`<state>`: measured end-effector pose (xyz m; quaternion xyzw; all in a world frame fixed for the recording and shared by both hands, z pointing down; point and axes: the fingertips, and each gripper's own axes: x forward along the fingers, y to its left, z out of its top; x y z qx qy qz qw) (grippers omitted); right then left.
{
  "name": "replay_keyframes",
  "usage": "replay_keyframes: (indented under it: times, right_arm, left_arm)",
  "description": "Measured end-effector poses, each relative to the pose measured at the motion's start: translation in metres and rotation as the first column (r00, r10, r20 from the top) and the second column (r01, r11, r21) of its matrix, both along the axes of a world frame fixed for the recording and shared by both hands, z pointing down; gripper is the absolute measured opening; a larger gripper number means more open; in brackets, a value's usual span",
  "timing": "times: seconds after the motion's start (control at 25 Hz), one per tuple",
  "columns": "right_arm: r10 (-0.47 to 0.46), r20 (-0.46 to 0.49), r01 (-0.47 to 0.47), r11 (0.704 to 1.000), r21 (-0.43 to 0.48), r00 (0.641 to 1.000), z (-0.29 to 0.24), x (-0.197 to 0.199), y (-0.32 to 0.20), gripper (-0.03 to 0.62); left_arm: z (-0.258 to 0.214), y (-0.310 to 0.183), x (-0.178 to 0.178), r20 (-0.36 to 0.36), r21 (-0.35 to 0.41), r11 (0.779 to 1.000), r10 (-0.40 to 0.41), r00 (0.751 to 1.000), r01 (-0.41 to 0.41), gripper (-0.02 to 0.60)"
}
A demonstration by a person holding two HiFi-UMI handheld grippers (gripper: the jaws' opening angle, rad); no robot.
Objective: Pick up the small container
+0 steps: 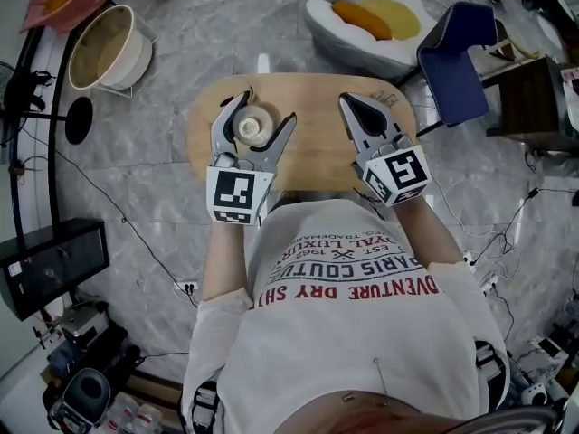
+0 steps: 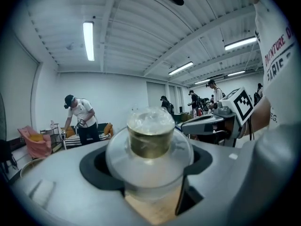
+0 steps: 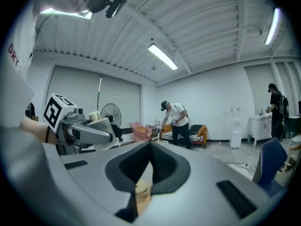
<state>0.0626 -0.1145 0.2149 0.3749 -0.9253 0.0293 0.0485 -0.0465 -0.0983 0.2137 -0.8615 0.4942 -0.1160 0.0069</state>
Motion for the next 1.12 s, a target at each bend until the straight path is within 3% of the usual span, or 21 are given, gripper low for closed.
replay_keyframes:
  times: [0.28, 1.12]
  right_arm:
    - [-0.011, -0.012, 0.012, 0.998, 0.064, 1.000, -0.015, 0.003, 0.006, 0.006]
    - [0.002, -0.021, -0.001, 0.999, 0.048, 1.000, -0.012, 0.009, 0.009, 0.006]
  left_arm:
    - [-0.017, 0.005, 0.005, 0.011, 0.024, 1.000, 0.015, 1.000, -0.015, 0.344]
    - [-0.010, 0.006, 0.016, 0.019, -0.002, 0.999, 0.037, 0.999, -0.037, 0.344]
